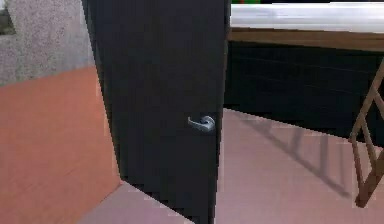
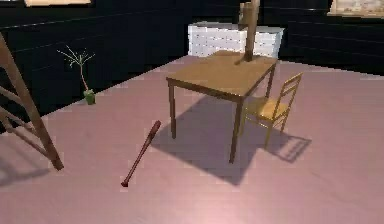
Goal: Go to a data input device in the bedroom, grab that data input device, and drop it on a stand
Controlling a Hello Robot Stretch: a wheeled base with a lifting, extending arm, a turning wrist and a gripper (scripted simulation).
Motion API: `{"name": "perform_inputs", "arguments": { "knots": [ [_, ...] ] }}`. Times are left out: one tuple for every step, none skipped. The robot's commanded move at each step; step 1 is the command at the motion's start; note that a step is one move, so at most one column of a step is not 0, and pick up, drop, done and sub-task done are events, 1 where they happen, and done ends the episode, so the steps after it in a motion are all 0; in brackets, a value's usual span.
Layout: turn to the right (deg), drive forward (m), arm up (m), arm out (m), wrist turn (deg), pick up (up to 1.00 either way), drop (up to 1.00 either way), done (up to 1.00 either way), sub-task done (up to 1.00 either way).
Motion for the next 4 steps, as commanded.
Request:
{"name": "perform_inputs", "arguments": {
  "knots": [
    [-45.0, 0.00, 0.00, 0.00, 0.0, 0.00, 0.00, 0.00, 0.00],
    [-6.0, 0.00, 0.00, 0.00, 0.0, 0.00, 0.00, 0.00, 0.00],
    [0.0, 0.05, 0.00, 0.00, 0.0, 0.00, 0.00, 0.00, 0.00],
    [-18.0, 0.00, 0.00, 0.00, 0.0, 0.00, 0.00, 0.00, 0.00]
  ]
}}
